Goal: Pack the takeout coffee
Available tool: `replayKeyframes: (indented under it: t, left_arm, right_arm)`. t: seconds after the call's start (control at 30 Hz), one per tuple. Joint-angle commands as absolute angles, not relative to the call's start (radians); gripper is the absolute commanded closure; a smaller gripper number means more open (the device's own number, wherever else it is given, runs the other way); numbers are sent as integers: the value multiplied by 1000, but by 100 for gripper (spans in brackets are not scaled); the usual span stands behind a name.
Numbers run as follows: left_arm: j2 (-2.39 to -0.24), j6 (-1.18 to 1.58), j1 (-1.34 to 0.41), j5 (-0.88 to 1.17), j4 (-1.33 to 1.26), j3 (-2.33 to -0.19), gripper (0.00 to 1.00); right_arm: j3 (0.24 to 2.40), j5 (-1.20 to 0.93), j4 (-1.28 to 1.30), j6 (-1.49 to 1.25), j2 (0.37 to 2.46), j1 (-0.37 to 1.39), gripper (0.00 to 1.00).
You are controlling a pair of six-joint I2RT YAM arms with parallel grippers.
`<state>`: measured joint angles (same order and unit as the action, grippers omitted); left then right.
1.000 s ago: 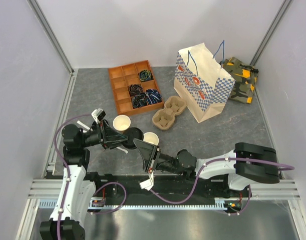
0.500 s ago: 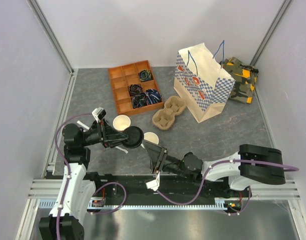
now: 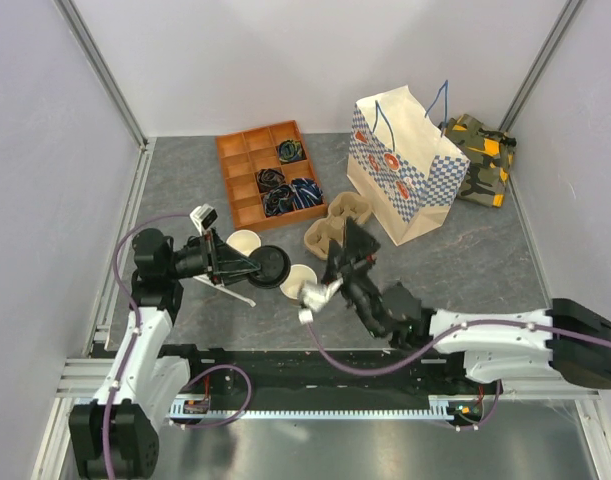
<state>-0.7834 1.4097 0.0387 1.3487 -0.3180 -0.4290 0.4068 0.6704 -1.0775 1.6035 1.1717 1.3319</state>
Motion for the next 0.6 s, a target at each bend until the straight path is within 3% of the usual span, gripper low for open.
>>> replayKeyframes:
  t: [0.0, 0.03, 0.1, 0.33, 0.47, 0.57]
  left_arm:
    - [-850, 1105, -37, 1330, -147, -521, 98]
    - [-862, 1080, -46, 1330, -144, -535, 98]
    - [-908, 1040, -69, 1335, -138, -558, 98]
    - [-1005, 894, -120, 1316, -104, -592, 98]
    - [-1041, 865, -176, 1279, -106, -598, 98]
    - [-1066, 850, -187, 1275, -101, -601, 98]
  right_arm:
    - [932, 661, 252, 624, 1034, 1160, 2]
    - [978, 493, 355, 561, 1029, 1143, 2]
    - [1055, 389, 537, 477, 1022, 1132, 2]
    - [1095, -1, 660, 163, 985, 902, 3]
    - [1092, -307, 600, -139, 1037, 786, 19]
    - [1092, -373, 523, -234, 1060, 744, 26]
